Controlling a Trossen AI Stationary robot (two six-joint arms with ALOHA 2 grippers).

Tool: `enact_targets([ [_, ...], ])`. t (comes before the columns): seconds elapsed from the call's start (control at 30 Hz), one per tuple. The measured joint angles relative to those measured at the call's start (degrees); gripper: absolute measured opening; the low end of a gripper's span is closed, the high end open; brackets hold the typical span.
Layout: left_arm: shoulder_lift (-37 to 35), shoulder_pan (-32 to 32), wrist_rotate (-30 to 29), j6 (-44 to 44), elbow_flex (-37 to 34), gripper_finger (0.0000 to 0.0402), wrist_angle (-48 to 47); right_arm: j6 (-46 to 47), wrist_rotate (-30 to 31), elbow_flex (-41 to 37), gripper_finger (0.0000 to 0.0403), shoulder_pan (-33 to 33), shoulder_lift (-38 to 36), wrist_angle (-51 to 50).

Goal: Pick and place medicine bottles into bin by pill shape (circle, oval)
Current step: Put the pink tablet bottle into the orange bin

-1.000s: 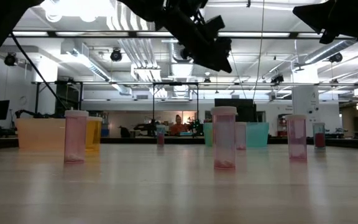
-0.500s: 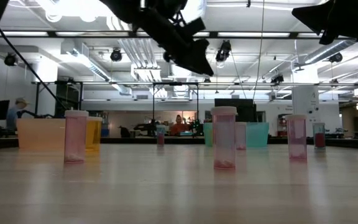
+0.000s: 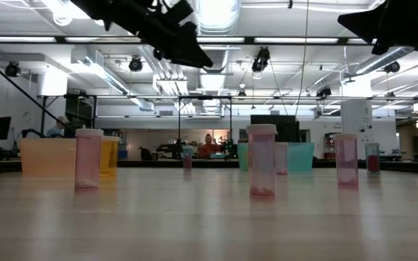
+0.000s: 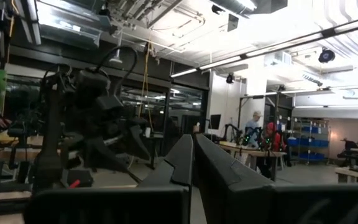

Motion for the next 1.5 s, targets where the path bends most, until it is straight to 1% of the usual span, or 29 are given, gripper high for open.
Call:
enact_targets([
  [0.2, -6.0, 0.0, -0.2, 0.4, -7.2, 0.0248, 4.1, -0.4, 1.8, 0.0, 0.0009, 0.0, 1.6, -0.3],
  [0.5, -12.2, 0.4, -0.8, 0.5, -14.7, 0.0248, 9.3, -0.5, 3.3, 0.0, 0.0009, 0.0, 5.0, -0.4],
  [0.7, -14.9, 1.5, -1.8, 0.5, -17.5, 0.0248, 9.9, 0.9, 3.8, 0.0, 0.0009, -0.9, 6.7, 0.1],
  [0.83, -15.8, 2.6, -2.0, 0.5, -19.8, 0.0248, 12.0, 1.1, 3.8, 0.1, 0.0009, -1.0, 7.7, 0.4],
  [0.97, -15.9, 3.7, -2.0, 0.7, -19.8, 0.0248, 12.3, 2.5, 3.8, 2.6, 0.0009, -1.0, 10.6, -0.4],
  [1.23, -15.9, 4.9, -2.0, 2.2, -19.9, 0.0248, 12.3, 7.1, 3.7, 11.6, 0.0009, -1.0, 19.2, -12.7],
  [1.5, -15.9, 6.1, -2.0, 3.5, -21.2, 0.0248, 12.3, 14.4, 3.6, 23.2, 0.0009, -1.0, 27.4, -31.2],
])
